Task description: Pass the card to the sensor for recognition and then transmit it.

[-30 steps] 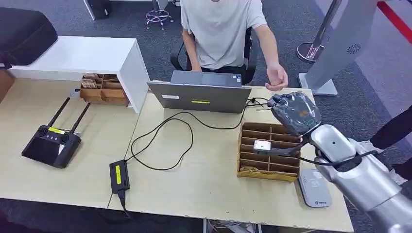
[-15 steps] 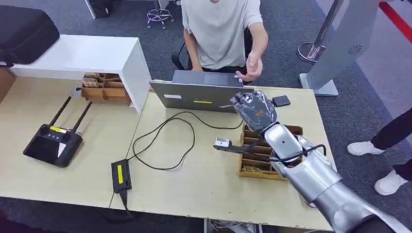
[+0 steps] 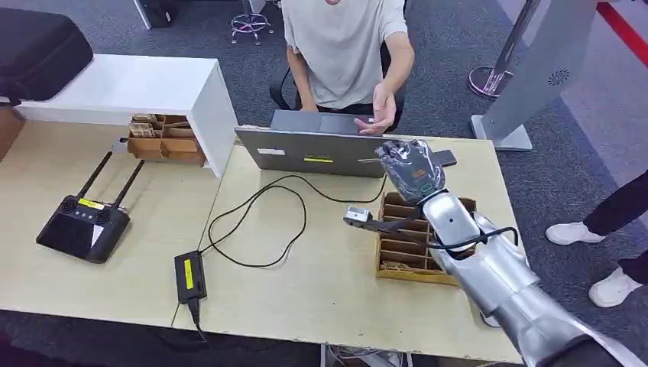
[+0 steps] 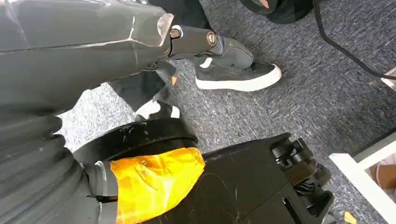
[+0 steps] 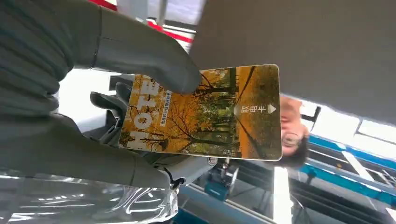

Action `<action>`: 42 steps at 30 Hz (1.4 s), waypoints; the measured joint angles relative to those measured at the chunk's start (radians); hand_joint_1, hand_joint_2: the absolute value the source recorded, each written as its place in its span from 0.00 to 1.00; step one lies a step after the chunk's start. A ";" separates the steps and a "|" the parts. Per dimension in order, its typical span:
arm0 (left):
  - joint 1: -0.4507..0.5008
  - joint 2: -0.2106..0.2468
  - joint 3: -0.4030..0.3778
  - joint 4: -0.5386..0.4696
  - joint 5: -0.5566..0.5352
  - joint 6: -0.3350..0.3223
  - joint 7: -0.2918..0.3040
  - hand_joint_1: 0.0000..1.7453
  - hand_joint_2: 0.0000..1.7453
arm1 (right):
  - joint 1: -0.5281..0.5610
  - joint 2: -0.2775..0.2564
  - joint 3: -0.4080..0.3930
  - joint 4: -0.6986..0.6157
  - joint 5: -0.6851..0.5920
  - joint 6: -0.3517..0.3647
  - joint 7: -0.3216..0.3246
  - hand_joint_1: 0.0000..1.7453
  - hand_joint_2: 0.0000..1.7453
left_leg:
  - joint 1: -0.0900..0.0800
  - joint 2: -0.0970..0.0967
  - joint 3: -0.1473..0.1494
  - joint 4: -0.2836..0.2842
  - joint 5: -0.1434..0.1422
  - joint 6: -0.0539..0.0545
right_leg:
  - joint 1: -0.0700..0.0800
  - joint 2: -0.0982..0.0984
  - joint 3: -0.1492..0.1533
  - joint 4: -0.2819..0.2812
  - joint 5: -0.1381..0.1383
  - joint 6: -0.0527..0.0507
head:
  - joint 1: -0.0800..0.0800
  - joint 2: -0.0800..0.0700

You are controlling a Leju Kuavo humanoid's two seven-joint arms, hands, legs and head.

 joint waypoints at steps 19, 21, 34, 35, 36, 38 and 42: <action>-0.003 0.008 -0.066 0.000 -0.038 0.005 0.021 0.00 1.00 | -0.016 -0.118 -0.111 -0.078 -0.001 0.007 0.015 0.99 1.00 | 0.000 0.002 -0.001 0.000 0.000 0.000 | 0.000 0.001 -0.002 0.000 0.001 0.001 | 0.000 0.000; -0.003 0.011 -0.075 0.000 -0.055 0.005 0.042 0.00 1.00 | -0.016 -0.132 -0.121 -0.092 -0.010 0.007 0.021 0.99 1.00 | 0.000 0.000 -0.001 0.001 0.000 0.000 | 0.000 0.000 -0.002 0.000 0.001 0.001 | -0.001 0.000; -0.018 -0.010 -0.067 -0.007 0.019 0.002 0.026 0.00 1.00 | -0.165 -0.010 -0.122 -0.002 0.030 0.058 0.030 0.99 1.00 | 0.001 0.001 -0.008 0.000 0.005 -0.001 | 0.001 0.003 -0.009 0.001 0.006 -0.002 | -0.003 0.000; -0.016 -0.010 -0.067 -0.007 0.015 0.002 0.024 0.00 1.00 | -0.165 -0.010 -0.122 0.000 0.027 0.058 0.024 0.99 1.00 | 0.001 0.002 -0.008 0.000 0.005 -0.001 | 0.001 0.003 -0.009 0.001 0.006 -0.002 | -0.003 0.000; -0.015 -0.009 -0.067 -0.007 0.008 0.002 0.021 0.00 1.00 | -0.164 -0.010 -0.122 0.002 0.024 0.060 0.022 0.99 1.00 | 0.001 0.002 -0.008 0.000 0.005 -0.001 | 0.001 0.003 -0.010 0.001 0.006 -0.001 | -0.003 0.000; -0.014 -0.008 -0.067 -0.007 0.000 0.002 0.020 0.00 1.00 | -0.164 -0.016 -0.124 0.005 0.021 0.060 0.020 1.00 1.00 | 0.001 0.002 -0.009 0.000 0.005 -0.001 | 0.001 0.003 -0.010 0.001 0.006 -0.001 | -0.003 0.000; -0.011 -0.005 -0.074 -0.007 -0.022 0.002 0.034 0.00 1.00 | -0.159 -0.025 -0.125 0.005 0.017 0.064 0.015 1.00 1.00 | 0.000 0.002 -0.008 0.001 0.005 -0.001 | 0.000 0.004 -0.010 0.000 0.006 -0.001 | -0.003 0.000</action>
